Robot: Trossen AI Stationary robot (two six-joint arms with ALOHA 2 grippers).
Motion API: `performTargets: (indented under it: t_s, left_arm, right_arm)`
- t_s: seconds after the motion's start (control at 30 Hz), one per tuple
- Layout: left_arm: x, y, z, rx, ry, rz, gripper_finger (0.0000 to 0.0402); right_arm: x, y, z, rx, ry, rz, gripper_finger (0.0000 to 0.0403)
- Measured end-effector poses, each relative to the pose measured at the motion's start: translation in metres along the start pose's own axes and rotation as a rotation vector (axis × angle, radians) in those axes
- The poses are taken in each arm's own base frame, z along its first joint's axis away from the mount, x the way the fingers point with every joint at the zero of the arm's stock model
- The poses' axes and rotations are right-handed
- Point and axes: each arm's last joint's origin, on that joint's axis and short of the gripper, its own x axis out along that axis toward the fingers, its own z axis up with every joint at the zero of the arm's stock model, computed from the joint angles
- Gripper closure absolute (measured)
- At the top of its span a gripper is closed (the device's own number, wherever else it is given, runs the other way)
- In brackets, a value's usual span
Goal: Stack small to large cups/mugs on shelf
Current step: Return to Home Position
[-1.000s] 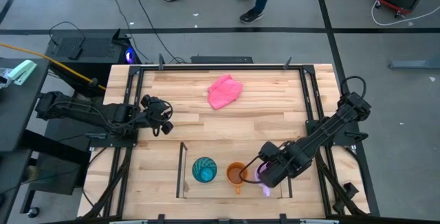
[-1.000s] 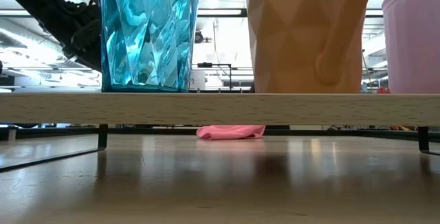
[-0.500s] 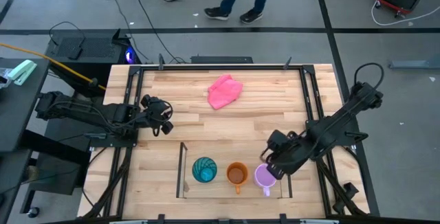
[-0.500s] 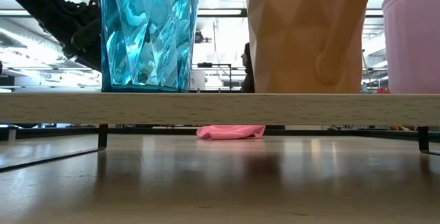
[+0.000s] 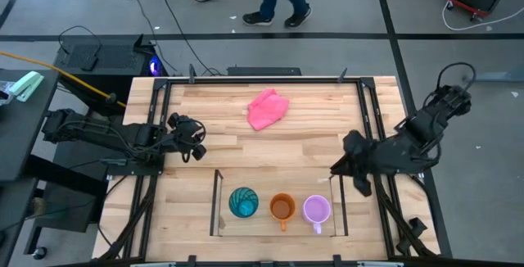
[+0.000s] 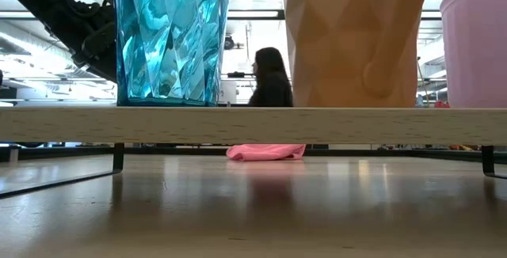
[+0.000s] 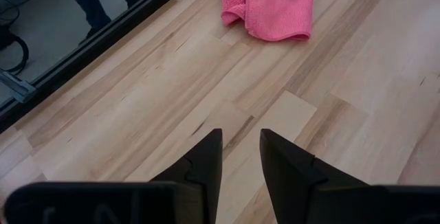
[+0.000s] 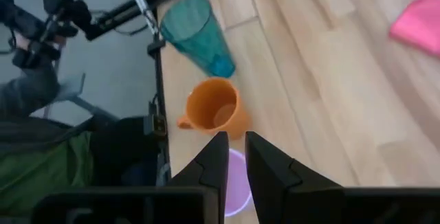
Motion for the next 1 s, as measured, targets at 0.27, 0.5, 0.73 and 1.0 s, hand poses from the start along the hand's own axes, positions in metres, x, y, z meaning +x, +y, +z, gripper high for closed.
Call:
performTargets:
  t_s: [0.27, 0.5, 0.73, 1.0]
  left_arm:
    - [0.000, 0.000, 0.000, 0.002, 0.000, 0.000, 0.0294]
    - [0.000, 0.000, 0.000, 0.022, -0.002, 0.001, 0.0294]
    - [0.000, -0.003, 0.006, 0.027, -0.048, -0.025, 0.0294]
    - [-0.004, -0.012, 0.026, 0.060, -0.232, -0.102, 0.0294]
  right_arm:
    - [-0.024, -0.015, 0.005, -0.032, -0.195, -0.090, 0.0345]
    - [-0.029, -0.020, 0.006, -0.072, -0.376, -0.047, 0.0345]
    - [-0.019, -0.037, -0.019, -0.201, -0.573, 0.276, 0.0345]
    - [-0.015, -0.086, -0.064, -0.158, -0.736, 0.371, 0.0345]
